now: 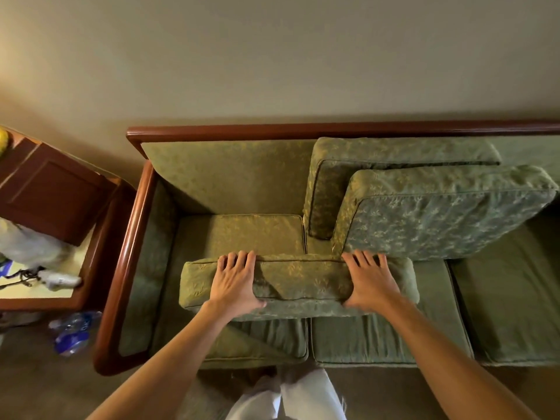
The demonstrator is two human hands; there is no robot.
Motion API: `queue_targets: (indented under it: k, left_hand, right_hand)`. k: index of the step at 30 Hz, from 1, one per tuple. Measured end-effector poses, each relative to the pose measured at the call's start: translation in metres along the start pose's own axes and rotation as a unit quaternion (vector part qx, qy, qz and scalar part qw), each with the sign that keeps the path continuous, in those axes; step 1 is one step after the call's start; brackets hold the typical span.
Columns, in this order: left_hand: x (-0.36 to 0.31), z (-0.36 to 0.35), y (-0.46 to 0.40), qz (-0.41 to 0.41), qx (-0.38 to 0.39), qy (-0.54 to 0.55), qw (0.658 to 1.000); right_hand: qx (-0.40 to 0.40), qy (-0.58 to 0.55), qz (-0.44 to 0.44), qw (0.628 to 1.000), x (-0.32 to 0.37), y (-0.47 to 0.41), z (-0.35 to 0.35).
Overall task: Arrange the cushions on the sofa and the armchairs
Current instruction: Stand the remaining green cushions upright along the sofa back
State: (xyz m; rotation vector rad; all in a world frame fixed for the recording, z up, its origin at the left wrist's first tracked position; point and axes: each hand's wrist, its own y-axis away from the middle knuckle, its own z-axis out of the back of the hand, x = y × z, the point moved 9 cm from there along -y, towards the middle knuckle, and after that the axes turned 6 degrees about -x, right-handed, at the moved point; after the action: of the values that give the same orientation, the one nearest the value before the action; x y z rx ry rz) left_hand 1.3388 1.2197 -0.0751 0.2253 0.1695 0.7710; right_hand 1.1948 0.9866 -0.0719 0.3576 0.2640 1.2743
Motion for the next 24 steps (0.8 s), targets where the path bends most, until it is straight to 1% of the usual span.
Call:
queue_targets:
  k: [6, 9, 15, 19, 24]
  left_hand:
    - [-0.004, 0.001, -0.002, 0.001, 0.004, -0.021, 1.0]
    - [-0.007, 0.003, -0.007, -0.002, 0.014, -0.025, 1.0]
    - [0.004, 0.005, -0.015, -0.009, 0.056, -0.004, 0.998]
    - [0.021, 0.017, -0.019, -0.027, 0.055, 0.012, 0.998]
    - [0.066, 0.032, -0.025, -0.033, 0.043, 0.027, 0.998]
  right_hand:
    - [-0.027, -0.068, 0.015, 0.997, -0.005, -0.007, 0.003]
    - [-0.02, -0.075, 0.021, 0.997, -0.007, -0.012, 0.005]
    - [-0.031, -0.094, 0.025, 0.995, -0.003, -0.024, 0.021]
    - [-0.026, -0.099, 0.027, 0.994, 0.004, -0.035, 0.036]
    - [-0.032, -0.09, 0.036, 0.995, 0.036, -0.056, 0.061]
